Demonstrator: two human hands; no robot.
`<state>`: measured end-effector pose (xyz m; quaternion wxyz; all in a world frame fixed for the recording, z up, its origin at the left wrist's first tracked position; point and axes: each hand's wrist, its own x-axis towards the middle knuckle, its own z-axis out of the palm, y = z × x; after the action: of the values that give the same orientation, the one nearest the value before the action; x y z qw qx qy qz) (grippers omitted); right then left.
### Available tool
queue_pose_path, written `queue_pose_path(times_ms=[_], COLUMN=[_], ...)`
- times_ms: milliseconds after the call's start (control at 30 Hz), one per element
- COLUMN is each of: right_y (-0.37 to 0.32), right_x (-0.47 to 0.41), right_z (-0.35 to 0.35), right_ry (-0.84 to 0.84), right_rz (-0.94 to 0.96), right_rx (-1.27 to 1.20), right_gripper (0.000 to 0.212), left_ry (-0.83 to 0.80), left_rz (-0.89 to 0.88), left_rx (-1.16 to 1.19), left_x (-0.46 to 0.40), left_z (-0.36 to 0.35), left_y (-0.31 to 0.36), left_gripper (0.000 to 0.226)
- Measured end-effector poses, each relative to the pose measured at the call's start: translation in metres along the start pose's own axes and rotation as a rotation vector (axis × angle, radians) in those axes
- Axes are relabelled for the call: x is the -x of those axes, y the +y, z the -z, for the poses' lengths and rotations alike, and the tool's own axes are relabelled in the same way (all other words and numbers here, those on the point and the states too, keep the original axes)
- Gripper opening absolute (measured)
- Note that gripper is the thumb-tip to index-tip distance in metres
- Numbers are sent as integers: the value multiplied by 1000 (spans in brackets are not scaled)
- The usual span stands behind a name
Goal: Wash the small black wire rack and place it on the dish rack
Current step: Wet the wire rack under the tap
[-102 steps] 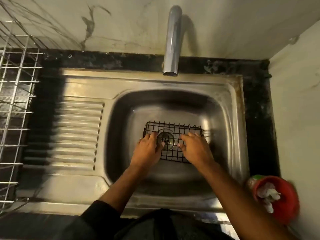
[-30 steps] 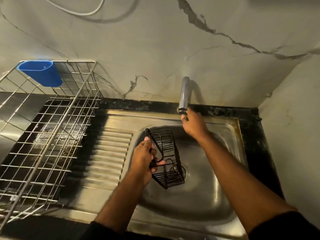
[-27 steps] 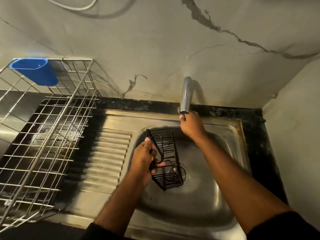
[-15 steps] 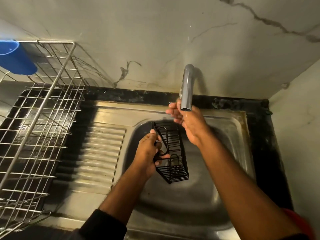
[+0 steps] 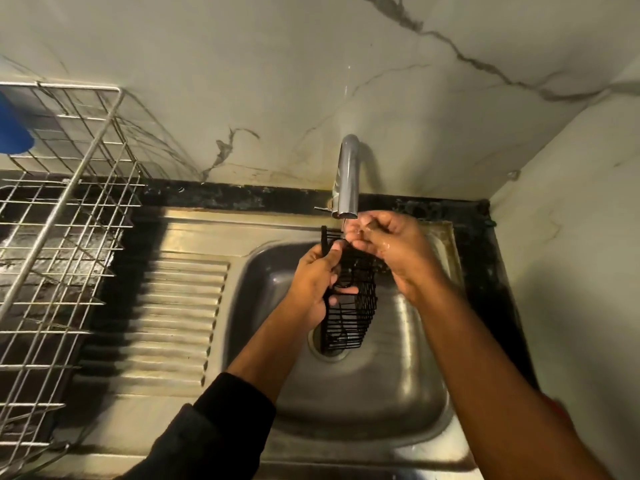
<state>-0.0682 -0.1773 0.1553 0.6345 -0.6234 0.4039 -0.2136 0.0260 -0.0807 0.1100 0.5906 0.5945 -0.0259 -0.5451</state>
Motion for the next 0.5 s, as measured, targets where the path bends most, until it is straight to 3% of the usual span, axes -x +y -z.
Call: queue_pose_path(times_ms=[100,233,333,500], right_y=[7,21,25,38], right_x=[8,22,46,83], right_z=[5,23,30,19], right_ry=[-35,208,195,344], right_rz=[71,77,21,7], right_rx=[300,214,195,438], right_gripper=[16,12,11,58], left_ry=[-38,-65,-40,-33], left_rz=[22,-11,-36,-61], left_rx=[7,69,109,125], left_x=[3,9,20,41], left_z=[-4,-1,2,11], left_y=[6,6,3,-9], left_gripper=[14,18,16,20])
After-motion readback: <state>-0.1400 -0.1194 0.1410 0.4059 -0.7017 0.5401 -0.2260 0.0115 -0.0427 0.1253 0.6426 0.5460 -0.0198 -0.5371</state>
